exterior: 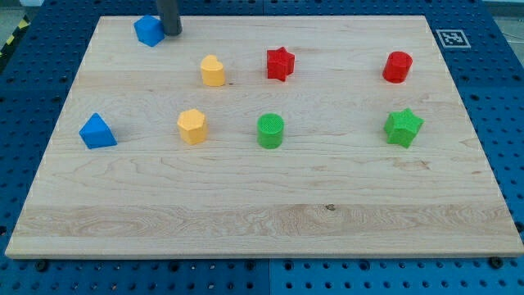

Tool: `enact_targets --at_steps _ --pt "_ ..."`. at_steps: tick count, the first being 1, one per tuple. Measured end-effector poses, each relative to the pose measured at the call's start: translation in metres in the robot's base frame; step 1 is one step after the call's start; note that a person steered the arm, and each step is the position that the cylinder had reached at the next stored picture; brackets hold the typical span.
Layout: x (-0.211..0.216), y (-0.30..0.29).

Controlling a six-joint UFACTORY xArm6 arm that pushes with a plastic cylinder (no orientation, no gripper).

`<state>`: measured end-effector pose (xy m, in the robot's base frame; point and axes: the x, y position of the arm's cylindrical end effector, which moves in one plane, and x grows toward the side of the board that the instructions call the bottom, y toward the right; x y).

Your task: Move the yellow heart parallel to the top of the yellow hexagon

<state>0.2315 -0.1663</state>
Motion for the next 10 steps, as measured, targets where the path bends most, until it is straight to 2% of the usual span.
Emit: enact_targets --at_steps 1,3,4,5,6,7,8,9,10 --pt "0.010 0.032" --pt "0.134 0.018" --pt "0.158 0.053" --pt "0.161 0.102" --pt "0.125 0.112" --pt "0.094 0.091" --pt "0.101 0.097" --pt "0.133 0.106" --pt "0.134 0.084"
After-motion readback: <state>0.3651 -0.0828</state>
